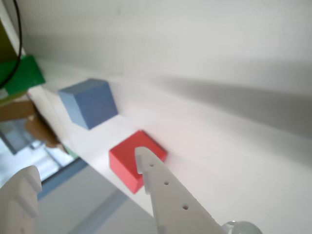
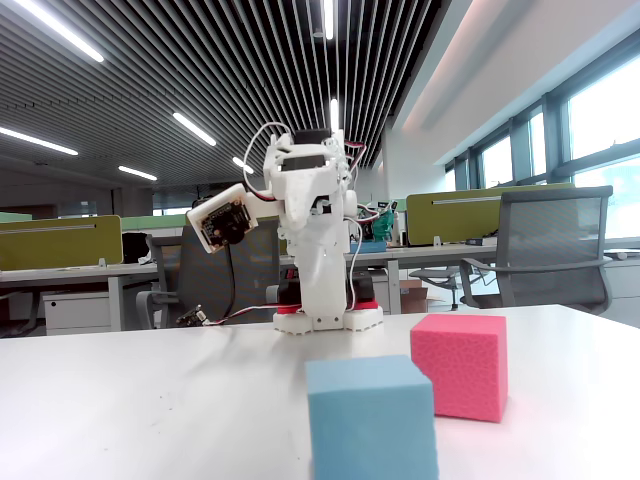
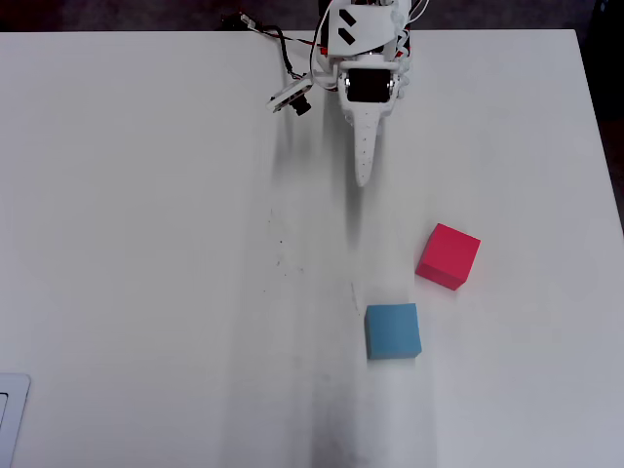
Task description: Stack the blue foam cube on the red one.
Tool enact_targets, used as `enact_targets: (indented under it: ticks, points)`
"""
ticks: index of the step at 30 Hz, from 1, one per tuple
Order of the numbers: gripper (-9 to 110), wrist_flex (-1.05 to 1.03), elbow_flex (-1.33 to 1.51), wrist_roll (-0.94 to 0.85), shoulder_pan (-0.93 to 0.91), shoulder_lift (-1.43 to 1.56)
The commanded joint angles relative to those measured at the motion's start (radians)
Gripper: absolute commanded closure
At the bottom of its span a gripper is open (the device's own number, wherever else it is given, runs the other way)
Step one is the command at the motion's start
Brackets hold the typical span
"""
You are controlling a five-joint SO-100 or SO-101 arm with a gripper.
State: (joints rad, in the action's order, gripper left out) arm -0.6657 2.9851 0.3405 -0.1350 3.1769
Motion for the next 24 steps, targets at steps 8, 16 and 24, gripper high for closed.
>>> enact_targets:
  ticks: [8, 16, 24]
  points:
    - [79, 0.092, -0.170, -0.006, -0.031, -0.176]
    - [74, 0.063, -0.696, -0.002, -0.064, -0.749]
    - [69, -0.051, -1.164, -0.006, -0.074, -1.212]
